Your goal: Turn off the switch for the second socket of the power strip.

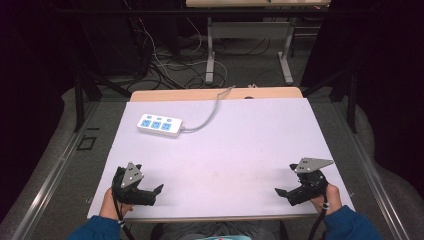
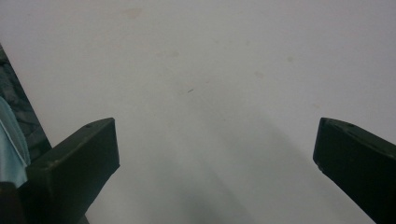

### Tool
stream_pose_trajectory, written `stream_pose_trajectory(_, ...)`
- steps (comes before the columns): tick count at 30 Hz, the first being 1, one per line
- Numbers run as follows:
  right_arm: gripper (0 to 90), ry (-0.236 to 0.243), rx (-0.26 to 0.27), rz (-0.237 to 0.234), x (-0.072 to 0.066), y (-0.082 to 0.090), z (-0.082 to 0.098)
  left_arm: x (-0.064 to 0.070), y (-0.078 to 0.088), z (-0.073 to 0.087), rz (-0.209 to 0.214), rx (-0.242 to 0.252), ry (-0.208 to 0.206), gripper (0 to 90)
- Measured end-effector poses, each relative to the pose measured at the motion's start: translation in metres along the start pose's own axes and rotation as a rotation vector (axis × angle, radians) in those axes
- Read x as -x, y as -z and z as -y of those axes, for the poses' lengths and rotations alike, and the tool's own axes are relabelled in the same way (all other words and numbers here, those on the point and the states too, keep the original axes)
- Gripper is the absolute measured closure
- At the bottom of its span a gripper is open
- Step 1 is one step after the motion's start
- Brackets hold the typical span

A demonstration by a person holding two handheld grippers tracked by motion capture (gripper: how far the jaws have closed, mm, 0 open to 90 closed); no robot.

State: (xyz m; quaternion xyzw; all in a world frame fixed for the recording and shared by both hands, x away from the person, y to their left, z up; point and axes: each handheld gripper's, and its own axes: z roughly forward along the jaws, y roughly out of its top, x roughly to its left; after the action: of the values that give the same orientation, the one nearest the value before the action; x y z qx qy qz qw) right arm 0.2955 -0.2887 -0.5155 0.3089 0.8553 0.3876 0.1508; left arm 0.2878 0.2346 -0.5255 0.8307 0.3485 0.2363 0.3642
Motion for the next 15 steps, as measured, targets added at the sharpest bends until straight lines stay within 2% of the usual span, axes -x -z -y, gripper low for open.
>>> stream_pose_trajectory(3, 0.0, 0.0, -0.001, 0.003, -0.0016, -0.0005, -0.0002, 0.0012, 0.0, 0.0004, 0.005, -0.003, 0.011, 0.0)
stream_pose_trajectory(4, 0.0, 0.005, -0.012, -0.007, -0.0013, 0.0003, -0.0004, 0.0005, 0.0002, 0.0002, 0.001, -0.002, 0.003, 0.0)
stream_pose_trajectory(10, 0.0, 0.002, 0.001, 0.006, -0.0017, -0.0014, -0.0002, -0.0008, -0.0007, 0.0001, -0.009, 0.0, -0.001, 0.0)
stream_pose_trajectory(13, 0.0, 0.024, 0.0, 0.003, -0.0003, -0.0021, -0.0003, -0.0005, -0.0007, -0.0003, -0.01, 0.005, 0.016, 0.0)
stream_pose_trajectory(15, 0.0, 0.02, -0.012, 0.0, -0.0006, -0.0015, -0.0006, -0.0016, 0.0, -0.0009, -0.018, 0.001, 0.01, 0.0)
